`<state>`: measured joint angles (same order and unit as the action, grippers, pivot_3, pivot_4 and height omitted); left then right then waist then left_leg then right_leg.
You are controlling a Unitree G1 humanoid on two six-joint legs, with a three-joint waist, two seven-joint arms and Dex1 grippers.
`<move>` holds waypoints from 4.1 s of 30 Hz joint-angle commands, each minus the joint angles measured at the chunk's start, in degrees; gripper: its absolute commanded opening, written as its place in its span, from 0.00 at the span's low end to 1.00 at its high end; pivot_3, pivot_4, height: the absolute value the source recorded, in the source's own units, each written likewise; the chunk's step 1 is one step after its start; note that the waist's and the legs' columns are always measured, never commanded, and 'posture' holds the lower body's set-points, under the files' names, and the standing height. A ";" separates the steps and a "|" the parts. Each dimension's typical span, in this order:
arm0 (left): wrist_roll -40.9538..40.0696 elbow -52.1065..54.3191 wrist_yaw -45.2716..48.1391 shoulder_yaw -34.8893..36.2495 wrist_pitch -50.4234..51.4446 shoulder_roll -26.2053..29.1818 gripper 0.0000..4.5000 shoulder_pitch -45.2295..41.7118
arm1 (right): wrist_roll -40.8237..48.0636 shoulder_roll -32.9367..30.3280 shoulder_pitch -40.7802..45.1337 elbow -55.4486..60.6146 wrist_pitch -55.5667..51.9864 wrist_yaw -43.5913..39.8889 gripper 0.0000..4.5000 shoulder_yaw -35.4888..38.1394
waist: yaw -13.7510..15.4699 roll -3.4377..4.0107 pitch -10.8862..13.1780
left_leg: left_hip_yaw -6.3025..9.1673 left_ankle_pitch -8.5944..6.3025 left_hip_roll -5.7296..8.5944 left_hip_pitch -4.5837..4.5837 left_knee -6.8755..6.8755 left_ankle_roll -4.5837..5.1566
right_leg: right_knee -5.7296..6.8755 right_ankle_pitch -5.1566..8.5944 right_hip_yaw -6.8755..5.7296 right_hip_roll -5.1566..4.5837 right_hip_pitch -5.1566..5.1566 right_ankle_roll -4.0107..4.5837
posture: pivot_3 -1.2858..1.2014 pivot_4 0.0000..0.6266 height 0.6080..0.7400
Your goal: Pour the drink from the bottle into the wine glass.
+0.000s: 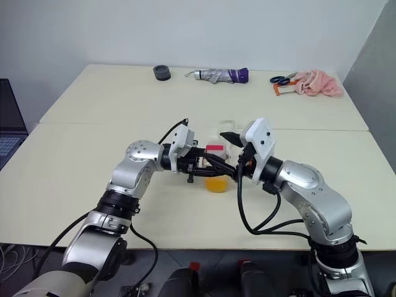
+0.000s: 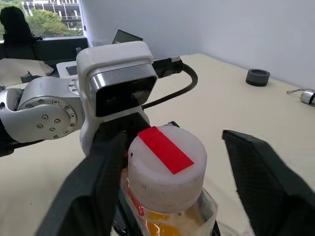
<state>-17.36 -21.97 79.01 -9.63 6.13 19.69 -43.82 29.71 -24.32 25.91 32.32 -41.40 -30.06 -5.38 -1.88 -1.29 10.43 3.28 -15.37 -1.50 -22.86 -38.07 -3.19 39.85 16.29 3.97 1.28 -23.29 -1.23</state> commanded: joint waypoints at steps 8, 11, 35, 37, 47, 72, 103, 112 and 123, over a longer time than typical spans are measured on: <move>-0.82 3.22 -0.40 0.11 -0.07 -0.27 0.39 -0.45 | -3.14 -1.66 0.17 1.57 4.27 -1.68 0.40 -1.18 | -0.01 0.00 0.00 | 0.00 0.00 0.00 0.00 0.00 0.00 | 0.00 0.00 0.00 0.00 0.00 0.00 | 0.52 0.24 1.00; -0.84 3.22 -0.42 0.10 -0.07 -0.27 0.39 -0.34 | -5.03 -1.74 -0.51 1.35 8.57 -2.03 0.40 -0.92 | 0.00 0.00 0.00 | 0.00 0.00 0.00 0.00 0.00 0.00 | 0.00 0.00 0.00 0.00 0.00 0.00 | 0.52 0.24 1.00; -1.05 4.42 -0.82 1.31 0.50 1.28 0.39 0.65 | -9.38 -3.30 -26.97 -18.93 21.24 1.42 0.38 17.65 | -0.40 0.00 -0.01 | -0.09 0.00 -0.04 0.11 0.05 0.01 | 0.02 0.02 0.10 0.08 0.04 -0.03 | 0.52 0.24 1.00; -1.12 4.56 -0.89 1.40 0.59 1.47 0.39 0.64 | -10.06 -2.97 -27.63 -20.63 22.69 0.82 0.55 17.75 | -0.42 0.01 -0.01 | -0.11 0.00 -0.03 0.12 0.04 0.00 | 0.05 0.05 0.12 0.08 0.04 -0.08 | 0.52 0.24 1.00; -1.28 5.70 -2.35 2.03 1.22 2.12 0.39 1.45 | -4.97 -6.03 -30.99 -17.37 20.61 -5.50 1.00 20.43 | -0.09 0.01 -0.01 | -0.11 0.00 0.00 0.10 0.02 0.00 | 0.04 0.01 0.12 0.04 0.05 -0.02 | 0.52 0.24 1.00; 7.41 -14.65 -49.69 22.02 -3.09 11.14 0.39 -2.55 | -8.63 2.41 5.65 -13.80 7.29 -5.42 1.00 -10.20 | 0.19 -0.01 0.01 | 0.04 0.00 -0.05 -0.08 -0.01 -0.01 | 0.05 -0.01 -0.07 -0.26 -0.12 0.01 | 0.52 0.24 1.00; 7.06 -30.52 -60.25 25.02 -10.47 10.73 0.55 -7.76 | -19.19 12.27 9.41 -18.87 8.32 -4.09 1.00 -14.36 | 0.02 -0.08 -0.03 | 0.07 0.01 0.03 -0.05 -0.03 -0.02 | 0.12 -0.03 -0.23 -0.37 -0.11 0.02 | 0.52 0.24 1.00; 8.03 -27.76 -59.48 23.66 -10.95 10.28 1.00 -5.09 | -19.16 12.13 9.23 -18.58 7.93 -4.29 1.00 -14.23 | 0.01 -0.08 -0.03 | 0.07 0.01 0.03 -0.05 -0.03 -0.02 | 0.12 -0.03 -0.23 -0.37 -0.11 0.02 | 0.52 0.24 1.00; 9.73 -23.16 -62.83 23.24 -11.05 9.36 1.00 0.50 | -19.20 11.48 8.18 -17.93 7.28 -4.84 1.00 -14.32 | 0.03 -0.08 -0.03 | 0.09 0.01 0.01 -0.06 -0.03 -0.03 | 0.12 -0.03 -0.23 -0.39 -0.11 0.02 | 0.52 0.24 1.00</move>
<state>-7.79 -48.23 16.67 13.77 -4.09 28.84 -43.12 10.26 -12.84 34.07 11.49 -34.32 -34.71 -19.91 -1.85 -1.38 10.40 3.37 -15.35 -1.49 -22.92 -38.10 -3.21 39.97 16.27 3.74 0.89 -23.40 -1.21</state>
